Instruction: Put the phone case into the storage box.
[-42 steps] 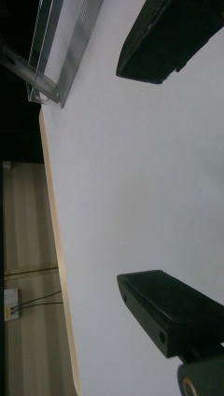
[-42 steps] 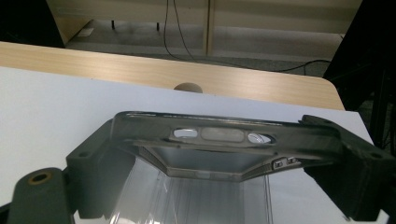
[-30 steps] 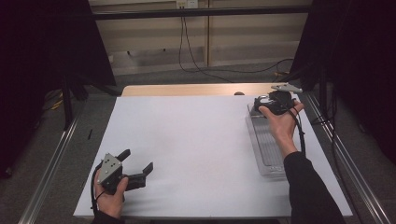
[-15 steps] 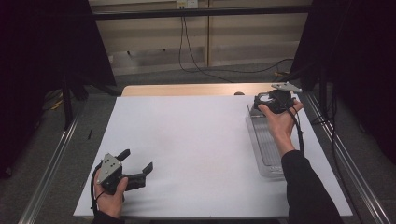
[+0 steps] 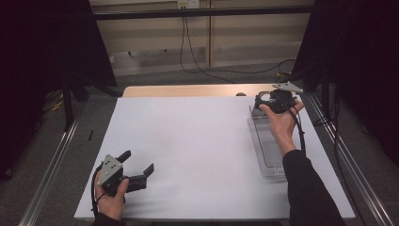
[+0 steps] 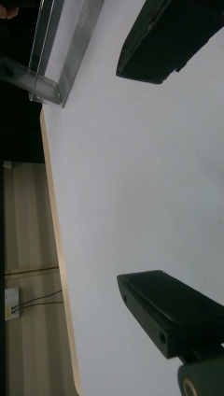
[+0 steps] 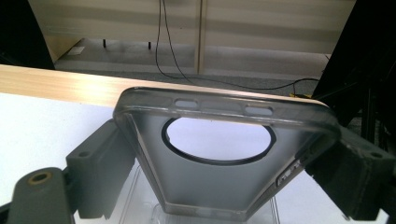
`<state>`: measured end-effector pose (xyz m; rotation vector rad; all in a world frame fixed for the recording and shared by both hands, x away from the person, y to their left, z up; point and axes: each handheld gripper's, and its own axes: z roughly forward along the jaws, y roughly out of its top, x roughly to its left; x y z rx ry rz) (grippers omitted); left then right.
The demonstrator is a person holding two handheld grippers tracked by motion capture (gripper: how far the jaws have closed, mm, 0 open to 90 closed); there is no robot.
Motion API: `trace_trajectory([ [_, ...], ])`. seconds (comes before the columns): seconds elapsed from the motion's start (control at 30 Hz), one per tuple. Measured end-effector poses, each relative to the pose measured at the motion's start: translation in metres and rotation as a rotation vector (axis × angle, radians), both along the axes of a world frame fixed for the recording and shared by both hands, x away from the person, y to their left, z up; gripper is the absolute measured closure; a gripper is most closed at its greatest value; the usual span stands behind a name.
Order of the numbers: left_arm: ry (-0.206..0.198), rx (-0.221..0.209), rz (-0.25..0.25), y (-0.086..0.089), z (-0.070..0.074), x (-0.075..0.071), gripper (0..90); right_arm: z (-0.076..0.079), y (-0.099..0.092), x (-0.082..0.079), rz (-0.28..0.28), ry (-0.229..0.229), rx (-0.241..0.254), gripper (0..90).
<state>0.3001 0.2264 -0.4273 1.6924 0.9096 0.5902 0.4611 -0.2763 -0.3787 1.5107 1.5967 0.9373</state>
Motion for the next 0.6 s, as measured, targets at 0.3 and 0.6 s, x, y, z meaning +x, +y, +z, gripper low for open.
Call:
trace_trajectory([
  [0.3, 0.003, -0.001, 0.002, 0.001, 0.000, 0.000, 2.8, -0.003, -0.001, 0.005, 0.011, -0.027, 0.004, 12.1],
  [0.6, 0.005, -0.003, 0.002, 0.001, -0.001, 0.000, 2.7, -0.005, -0.002, 0.011, 0.022, -0.042, 0.006, 12.1],
])
